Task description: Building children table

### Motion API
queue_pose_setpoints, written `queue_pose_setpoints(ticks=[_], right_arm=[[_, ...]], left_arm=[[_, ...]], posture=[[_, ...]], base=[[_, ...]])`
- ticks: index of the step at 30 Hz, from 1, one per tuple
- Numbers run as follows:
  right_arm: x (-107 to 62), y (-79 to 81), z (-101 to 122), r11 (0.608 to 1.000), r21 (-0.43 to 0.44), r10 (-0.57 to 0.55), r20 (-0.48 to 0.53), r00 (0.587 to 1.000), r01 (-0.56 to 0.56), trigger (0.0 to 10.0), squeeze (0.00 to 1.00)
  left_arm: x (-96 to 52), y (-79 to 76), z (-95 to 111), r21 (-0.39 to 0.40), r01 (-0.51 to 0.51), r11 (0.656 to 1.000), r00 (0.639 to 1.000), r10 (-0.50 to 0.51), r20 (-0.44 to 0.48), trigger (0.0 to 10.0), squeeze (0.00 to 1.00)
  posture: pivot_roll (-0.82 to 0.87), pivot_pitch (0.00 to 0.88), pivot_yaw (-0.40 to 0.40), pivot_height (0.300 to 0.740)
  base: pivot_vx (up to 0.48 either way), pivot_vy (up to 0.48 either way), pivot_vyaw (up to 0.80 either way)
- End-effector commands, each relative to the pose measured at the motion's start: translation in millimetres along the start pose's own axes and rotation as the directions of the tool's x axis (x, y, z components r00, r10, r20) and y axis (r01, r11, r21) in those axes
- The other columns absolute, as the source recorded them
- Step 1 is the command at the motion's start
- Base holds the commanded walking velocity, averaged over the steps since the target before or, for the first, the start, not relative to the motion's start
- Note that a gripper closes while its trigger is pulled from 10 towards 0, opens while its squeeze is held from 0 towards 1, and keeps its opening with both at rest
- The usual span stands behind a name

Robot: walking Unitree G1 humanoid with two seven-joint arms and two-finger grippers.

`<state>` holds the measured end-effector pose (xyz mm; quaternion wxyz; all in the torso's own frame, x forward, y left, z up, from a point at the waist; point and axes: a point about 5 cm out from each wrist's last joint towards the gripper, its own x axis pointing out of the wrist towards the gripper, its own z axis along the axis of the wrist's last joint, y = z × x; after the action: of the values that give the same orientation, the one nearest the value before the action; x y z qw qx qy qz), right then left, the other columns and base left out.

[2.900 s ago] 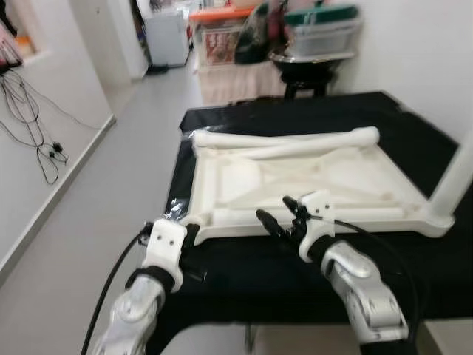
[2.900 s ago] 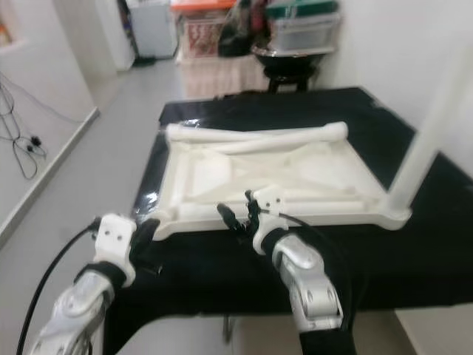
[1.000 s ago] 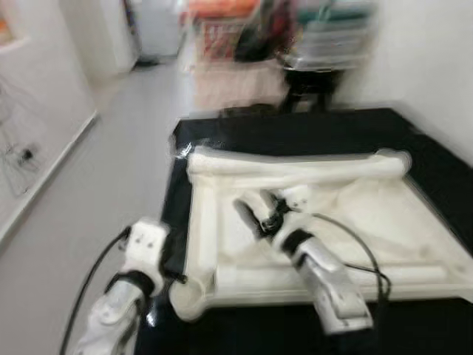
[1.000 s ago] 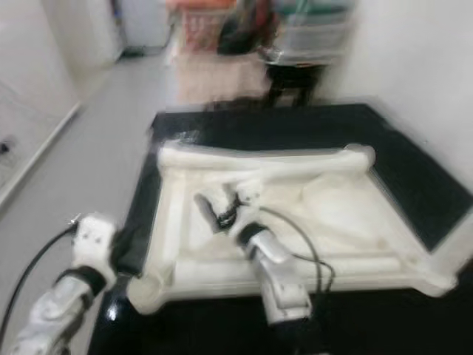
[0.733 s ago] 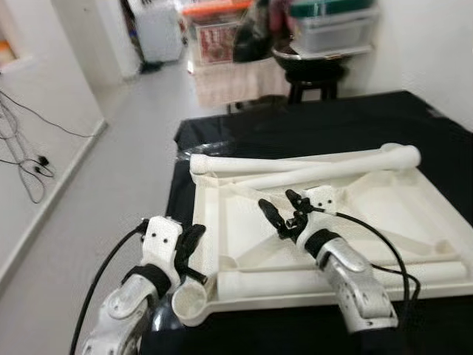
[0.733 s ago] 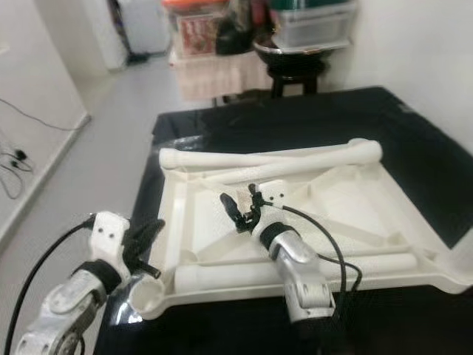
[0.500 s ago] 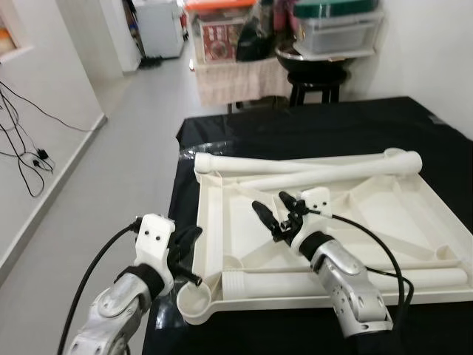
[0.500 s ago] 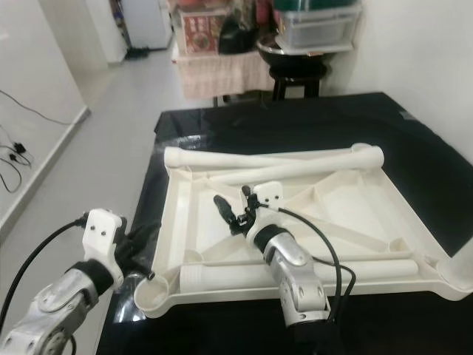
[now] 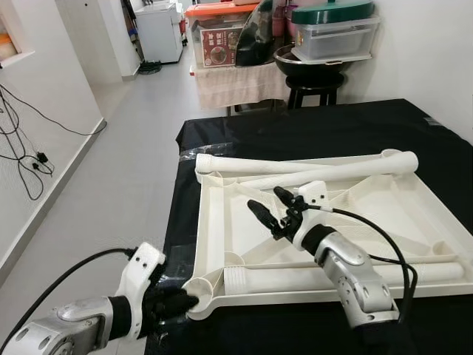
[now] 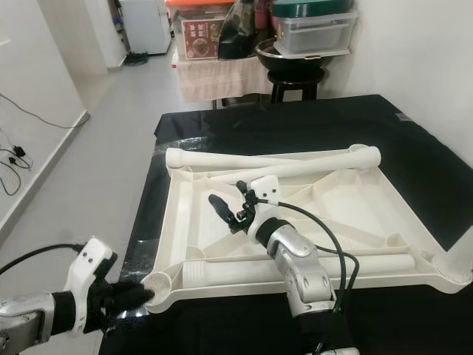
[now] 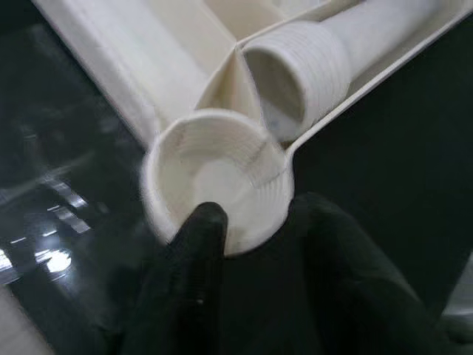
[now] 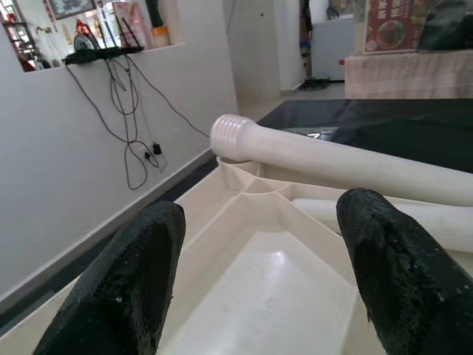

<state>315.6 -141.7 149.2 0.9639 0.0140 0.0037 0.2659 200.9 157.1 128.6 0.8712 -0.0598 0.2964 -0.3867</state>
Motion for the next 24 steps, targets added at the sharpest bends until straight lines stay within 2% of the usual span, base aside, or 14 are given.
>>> queue_pose_setpoints(ticks=[1,10,14,16,20,21,22,23,24], right_arm=[[2.0,2.1,0.4,1.000,-0.012,0.005,0.006,1.000,-0.005,10.0,0.00],[3.3,5.3,-0.5,0.999,-0.030,0.028,-0.007,1.000,-0.029,10.0,0.00],[3.3,4.8,-0.8,0.999,-0.031,0.027,-0.009,1.000,-0.027,10.0,0.00],[3.1,4.1,-1.6,0.999,-0.034,0.023,-0.014,1.000,-0.023,10.0,0.00],[3.1,4.2,-1.9,0.999,-0.037,0.022,-0.016,1.000,-0.023,10.0,0.00],[3.1,4.2,-2.3,0.999,-0.042,0.022,-0.020,1.000,-0.023,10.0,0.00],[3.1,4.2,-2.3,0.999,-0.042,0.022,-0.020,1.000,-0.023,10.0,0.00],[3.1,4.2,-2.4,0.999,-0.044,0.022,-0.021,1.000,-0.023,10.0,0.00],[3.1,4.2,-2.4,0.999,-0.044,0.022,-0.021,1.000,-0.023,10.0,0.00]], left_arm=[[4.1,-2.9,8.9,-0.043,0.014,0.999,0.999,-0.012,0.049,10.0,1.00],[3.3,-14.4,41.4,-0.110,0.194,0.975,0.966,-0.171,0.194,10.0,1.00],[2.4,-13.4,44.5,-0.126,0.205,0.970,0.962,-0.177,0.206,10.0,1.00],[5.4,-6.3,44.2,-0.222,0.191,0.956,0.968,-0.145,0.206,10.0,1.00],[8.3,-3.1,39.3,-0.266,0.165,0.950,0.977,-0.121,0.174,10.0,1.00],[10.4,-2.7,32.7,-0.300,0.158,0.941,0.983,-0.123,0.133,10.0,0.68],[10.4,-2.7,32.7,-0.300,0.158,0.941,0.983,-0.123,0.133,10.0,0.68],[11.3,-3.4,30.7,-0.315,0.166,0.935,0.983,-0.133,0.124,10.0,0.34],[11.3,-3.4,30.7,-0.315,0.166,0.935,0.983,-0.133,0.124,10.0,0.34]], posture=[[-0.03,0.007,0.069,0.740],[-0.04,0.005,0.065,0.740],[-0.04,0.005,0.065,0.740],[-0.04,0.006,0.067,0.740],[-0.04,0.006,0.068,0.740],[-0.04,0.005,0.071,0.740],[-0.04,0.005,0.071,0.740],[-0.04,0.005,0.071,0.740],[-0.04,0.005,0.071,0.740]], base=[[0.000,0.000,0.00],[0.000,0.000,0.00],[0.000,0.000,0.00],[0.000,0.000,0.00],[0.000,0.000,0.00],[0.000,0.000,0.00],[0.000,0.000,0.00],[0.000,0.000,0.00],[0.000,0.000,0.00]])
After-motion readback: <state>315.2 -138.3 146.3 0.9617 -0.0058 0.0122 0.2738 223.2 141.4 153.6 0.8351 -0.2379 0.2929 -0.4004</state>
